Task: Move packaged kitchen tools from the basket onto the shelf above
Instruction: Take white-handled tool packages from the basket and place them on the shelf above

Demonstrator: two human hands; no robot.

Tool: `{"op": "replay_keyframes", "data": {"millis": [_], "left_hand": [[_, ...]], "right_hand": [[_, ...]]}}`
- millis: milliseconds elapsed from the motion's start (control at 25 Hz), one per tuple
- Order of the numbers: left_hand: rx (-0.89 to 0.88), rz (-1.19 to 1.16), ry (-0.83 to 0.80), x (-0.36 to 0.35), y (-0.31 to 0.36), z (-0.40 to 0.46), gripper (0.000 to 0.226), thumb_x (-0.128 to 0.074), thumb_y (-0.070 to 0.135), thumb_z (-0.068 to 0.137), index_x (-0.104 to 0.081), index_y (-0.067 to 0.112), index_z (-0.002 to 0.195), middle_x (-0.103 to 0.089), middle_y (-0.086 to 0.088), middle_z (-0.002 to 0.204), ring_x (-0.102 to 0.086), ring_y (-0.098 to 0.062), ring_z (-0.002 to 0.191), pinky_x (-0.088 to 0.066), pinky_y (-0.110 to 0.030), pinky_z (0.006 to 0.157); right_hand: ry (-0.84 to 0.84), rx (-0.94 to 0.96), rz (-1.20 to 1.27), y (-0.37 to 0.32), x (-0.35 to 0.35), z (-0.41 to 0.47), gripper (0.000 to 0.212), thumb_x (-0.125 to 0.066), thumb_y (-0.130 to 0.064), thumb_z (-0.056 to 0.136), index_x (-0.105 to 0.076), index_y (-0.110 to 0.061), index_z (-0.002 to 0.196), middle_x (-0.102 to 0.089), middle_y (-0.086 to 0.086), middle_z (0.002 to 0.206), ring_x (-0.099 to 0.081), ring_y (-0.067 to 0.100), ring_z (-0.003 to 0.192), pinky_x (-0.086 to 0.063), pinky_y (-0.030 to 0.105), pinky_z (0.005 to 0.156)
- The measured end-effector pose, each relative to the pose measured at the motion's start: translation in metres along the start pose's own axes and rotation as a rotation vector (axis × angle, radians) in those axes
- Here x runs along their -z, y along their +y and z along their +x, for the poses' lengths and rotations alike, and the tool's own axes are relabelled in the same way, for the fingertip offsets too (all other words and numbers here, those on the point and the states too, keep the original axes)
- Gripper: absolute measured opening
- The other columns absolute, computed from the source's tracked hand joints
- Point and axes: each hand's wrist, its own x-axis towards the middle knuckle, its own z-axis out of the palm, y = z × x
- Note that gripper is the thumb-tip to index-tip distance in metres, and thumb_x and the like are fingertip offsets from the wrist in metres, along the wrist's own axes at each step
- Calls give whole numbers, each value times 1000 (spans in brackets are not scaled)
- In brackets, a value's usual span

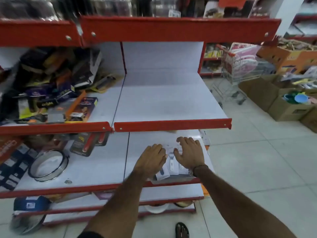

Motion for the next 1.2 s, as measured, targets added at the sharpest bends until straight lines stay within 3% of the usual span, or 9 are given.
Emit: {"op": "replay_keyframes", "data": {"millis": [120,200,320,400,480,640,800,960,1200], "left_hand": [[185,-112,-112,-49,-2,31,41,-43,33,103,-46,19,141,-52,-4,147,-49,-26,131,-39,-42,112],[282,-141,-171,-63,1,44,51,-37,32,105,-29,20,154,-32,-5,163,-30,-30,150,-25,-51,123],[277,-120,-263,-106,3,96,63,-40,34,104,-14,15,159,-10,-7,169,-5,-35,156,-8,-62,124],[238,-81,-233,-110,3,110,72,-63,38,93,-35,10,153,-32,-12,162,-23,-41,151,-22,-69,118],[184,-59,-148,-118,-3,122,77,-83,37,74,-56,9,140,-57,-12,145,-47,-43,138,-37,-71,107],[312,-287,-239,-116,-14,142,50,-65,22,93,-50,19,140,-50,-3,151,-40,-32,144,-24,-52,123],[312,-421,-184,-89,-12,134,37,-72,4,82,-68,13,117,-67,-11,121,-62,-32,112,-49,-40,98],[289,-491,-145,-58,4,108,34,-61,-5,88,-69,11,116,-69,-15,111,-65,-32,96,-58,-40,89],[161,-386,-21,2,22,58,31,-70,9,88,-65,10,118,-70,-15,114,-65,-29,97,-57,-40,89]], "right_hand": [[-242,-140,-12,30,-36,22,54,-50,-41,90,-45,-20,139,-63,4,131,-58,26,118,-42,44,103],[-351,-191,13,38,-47,27,59,-50,-38,91,-39,-19,145,-58,5,140,-54,29,126,-39,47,109],[-476,-235,22,70,-81,56,67,-48,-34,93,-24,-20,154,-39,4,157,-35,28,145,-22,51,121],[-562,-216,27,76,-92,67,71,-46,-31,94,-13,-22,156,-24,3,163,-19,25,152,-11,53,123],[-600,-200,47,79,-102,75,71,-46,-27,93,-13,-23,156,-25,3,163,-20,26,151,-12,54,122],[-476,-203,35,85,-102,80,53,-49,-22,92,-42,-19,145,-51,5,146,-45,27,135,-34,49,111],[-333,-203,62,81,-82,73,37,-51,-15,89,-64,-18,124,-62,7,125,-55,29,118,-45,45,98],[-296,-261,236,63,-54,51,28,-52,-12,88,-67,-18,112,-70,8,115,-64,31,102,-54,39,88],[-82,-132,248,41,4,8,26,-56,-11,89,-60,-17,114,-68,8,111,-65,30,91,-53,34,76]]}}
